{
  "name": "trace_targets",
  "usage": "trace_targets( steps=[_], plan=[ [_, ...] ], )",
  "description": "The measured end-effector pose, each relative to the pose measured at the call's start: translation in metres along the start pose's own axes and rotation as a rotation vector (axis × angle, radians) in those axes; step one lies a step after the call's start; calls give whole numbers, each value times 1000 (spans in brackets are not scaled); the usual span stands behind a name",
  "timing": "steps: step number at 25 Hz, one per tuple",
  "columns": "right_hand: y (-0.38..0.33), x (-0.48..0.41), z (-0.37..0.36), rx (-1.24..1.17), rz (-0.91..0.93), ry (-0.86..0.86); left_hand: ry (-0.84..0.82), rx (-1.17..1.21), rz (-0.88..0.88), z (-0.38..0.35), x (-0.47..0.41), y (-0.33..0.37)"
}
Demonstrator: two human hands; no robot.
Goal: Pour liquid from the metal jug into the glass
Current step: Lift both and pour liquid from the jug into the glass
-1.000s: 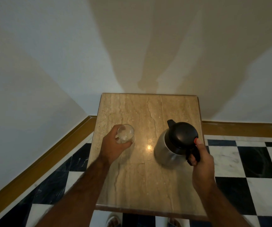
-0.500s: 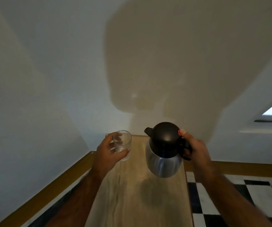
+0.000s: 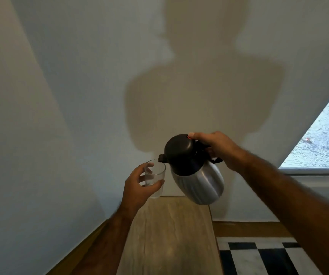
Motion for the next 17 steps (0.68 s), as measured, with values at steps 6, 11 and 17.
trace_targets(
  steps=[6, 11, 17],
  plan=[
    [-56, -6, 6, 195, -2, -59, 3, -3, -13, 9, 2, 20],
    [-81, -19, -10, 449, 24, -58, -11, 16, -24, 13, 4, 24],
    [-91, -34, -26, 602, 26, -28, -6, 30, -19, 14, 2, 22]
  ],
)
Point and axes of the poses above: each hand's wrist, its own x-axis away from the middle knuckle, its own z-axis out of the back of the hand, y = z × x, the point moved 2 cm from there along -x, towards the middle knuckle, and after that the axes turned 5 degrees about -z, right-handed, at the moved point
